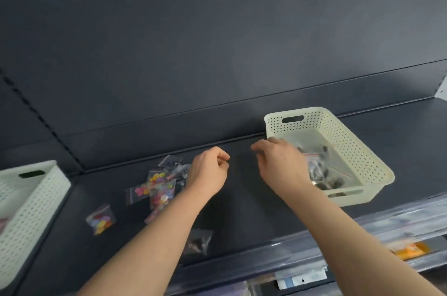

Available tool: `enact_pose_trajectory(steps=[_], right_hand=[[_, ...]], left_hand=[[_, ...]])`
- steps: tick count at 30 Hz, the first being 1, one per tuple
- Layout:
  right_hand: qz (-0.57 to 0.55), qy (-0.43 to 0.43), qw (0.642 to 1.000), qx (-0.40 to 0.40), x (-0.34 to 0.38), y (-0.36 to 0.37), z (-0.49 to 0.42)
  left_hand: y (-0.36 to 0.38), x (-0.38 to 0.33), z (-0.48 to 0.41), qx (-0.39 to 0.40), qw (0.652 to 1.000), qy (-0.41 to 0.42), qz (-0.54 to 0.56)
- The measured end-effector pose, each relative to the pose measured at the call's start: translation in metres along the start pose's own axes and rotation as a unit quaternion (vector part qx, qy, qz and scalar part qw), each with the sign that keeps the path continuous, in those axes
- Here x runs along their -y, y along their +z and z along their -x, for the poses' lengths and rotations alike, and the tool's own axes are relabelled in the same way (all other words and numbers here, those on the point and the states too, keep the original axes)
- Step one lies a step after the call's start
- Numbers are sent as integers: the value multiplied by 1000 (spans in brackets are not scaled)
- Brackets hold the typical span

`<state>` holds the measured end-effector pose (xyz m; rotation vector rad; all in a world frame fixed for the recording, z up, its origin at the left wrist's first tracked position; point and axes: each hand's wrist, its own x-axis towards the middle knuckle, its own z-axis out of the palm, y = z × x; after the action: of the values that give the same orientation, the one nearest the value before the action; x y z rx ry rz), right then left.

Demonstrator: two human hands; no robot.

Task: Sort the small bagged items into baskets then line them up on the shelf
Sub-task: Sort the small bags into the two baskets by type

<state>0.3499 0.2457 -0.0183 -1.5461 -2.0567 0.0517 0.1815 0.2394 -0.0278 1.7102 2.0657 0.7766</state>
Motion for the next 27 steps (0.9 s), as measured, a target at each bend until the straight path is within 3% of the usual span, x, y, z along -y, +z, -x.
enact_pose_trajectory(steps=[5,9,18,20,23,25,27], right_hand=[[-5,-39,993,107,38,40,8],[-5,-57,984,168,67,60,14],[-49,-52,976,206,112,84,28],[-34,-47,972,227,115,87,30],[-49,-26,974,221,118,88,28],[-71,-8,979,190,121,86,25],[-92,6,983,158,122,83,22]], left_hand=[[-49,67,17,-55,990,-101,-83],[-78,102,30,-42,984,-140,-104],[-96,115,45,45,991,-119,-41],[-99,114,47,91,988,-127,-7],[-100,118,47,174,974,-133,-51],[-99,121,45,166,974,-129,-82],[-99,121,45,110,982,-114,-103]])
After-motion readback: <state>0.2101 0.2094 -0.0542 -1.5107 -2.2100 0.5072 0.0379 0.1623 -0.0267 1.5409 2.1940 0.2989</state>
